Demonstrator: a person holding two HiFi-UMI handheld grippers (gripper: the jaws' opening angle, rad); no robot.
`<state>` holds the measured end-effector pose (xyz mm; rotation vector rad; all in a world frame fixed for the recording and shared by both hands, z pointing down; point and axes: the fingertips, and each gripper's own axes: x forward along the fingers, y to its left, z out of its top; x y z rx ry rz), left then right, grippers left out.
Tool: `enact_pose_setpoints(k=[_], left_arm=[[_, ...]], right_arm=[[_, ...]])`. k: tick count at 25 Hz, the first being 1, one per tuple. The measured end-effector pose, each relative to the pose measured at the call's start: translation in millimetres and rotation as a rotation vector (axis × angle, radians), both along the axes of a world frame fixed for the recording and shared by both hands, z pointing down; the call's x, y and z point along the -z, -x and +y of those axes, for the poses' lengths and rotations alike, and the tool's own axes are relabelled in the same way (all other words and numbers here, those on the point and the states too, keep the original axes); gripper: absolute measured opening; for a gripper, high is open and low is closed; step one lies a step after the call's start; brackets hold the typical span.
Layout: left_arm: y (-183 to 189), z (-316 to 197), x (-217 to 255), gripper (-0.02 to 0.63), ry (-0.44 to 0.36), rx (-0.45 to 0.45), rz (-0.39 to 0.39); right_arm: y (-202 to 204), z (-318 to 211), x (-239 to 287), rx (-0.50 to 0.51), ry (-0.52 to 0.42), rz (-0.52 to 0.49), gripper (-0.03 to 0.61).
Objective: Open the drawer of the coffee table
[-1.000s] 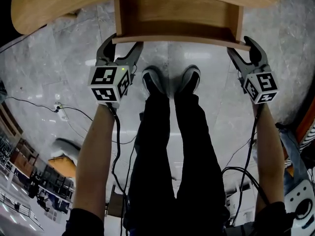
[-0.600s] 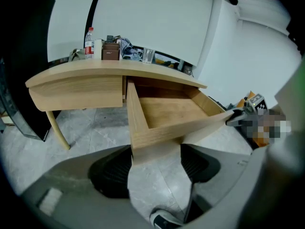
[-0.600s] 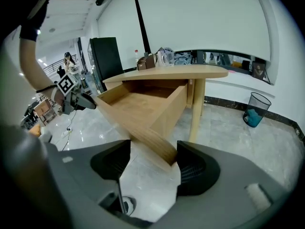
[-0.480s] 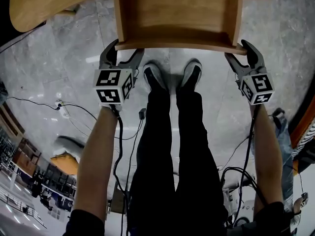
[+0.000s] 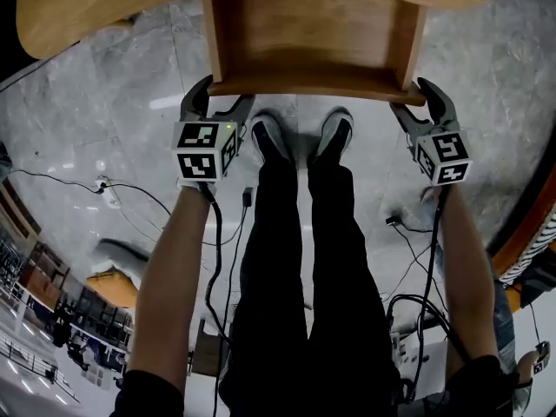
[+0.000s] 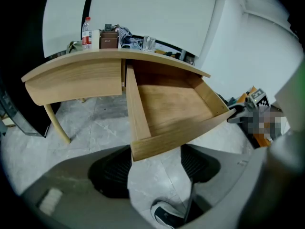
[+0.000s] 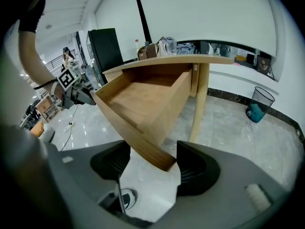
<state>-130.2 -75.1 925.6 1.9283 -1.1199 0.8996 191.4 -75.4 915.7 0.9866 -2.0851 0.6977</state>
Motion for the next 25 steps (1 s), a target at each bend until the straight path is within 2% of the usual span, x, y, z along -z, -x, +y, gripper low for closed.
enact_pose_setpoints(k=[4,8,12,15,19,22,25], left_arm=[[1.4,1.4,-1.9,0.336,0.022,-0.011,-0.014],[9.6,12.8,-1.0,0.336,0.065,-0.038,-0.068],[36.7,26.8,20.8,0.336,0.09,-0.024,-0.12],[64.8,31.8,51.4,0.336,0.086,0.036,-0.147],[90.5,13.6,131.1,0.335,-0.013,0.122,-0.144],[94.1,-27.7,210.1,0.332,-0.158,0.159,-0.104],[84.3,-62.8,301.1,0.295,-0.302,0.176,-0.046]], right_arm=[[0.9,1.6,-2.8,0.009,0.024,0.008,0.305],[-6.9,9.5,4.2,0.061,0.048,0.059,0.311],[-26.0,13.9,35.3,0.059,0.045,0.092,0.31],[-42.5,10.1,70.9,0.01,0.025,0.1,0.302],[-54.1,-11.8,151.8,-0.12,-0.06,0.06,0.277],[-50.2,-48.2,231.5,-0.2,-0.189,0.002,0.257],[-39.9,-73.4,316.3,-0.24,-0.306,-0.052,0.237]])
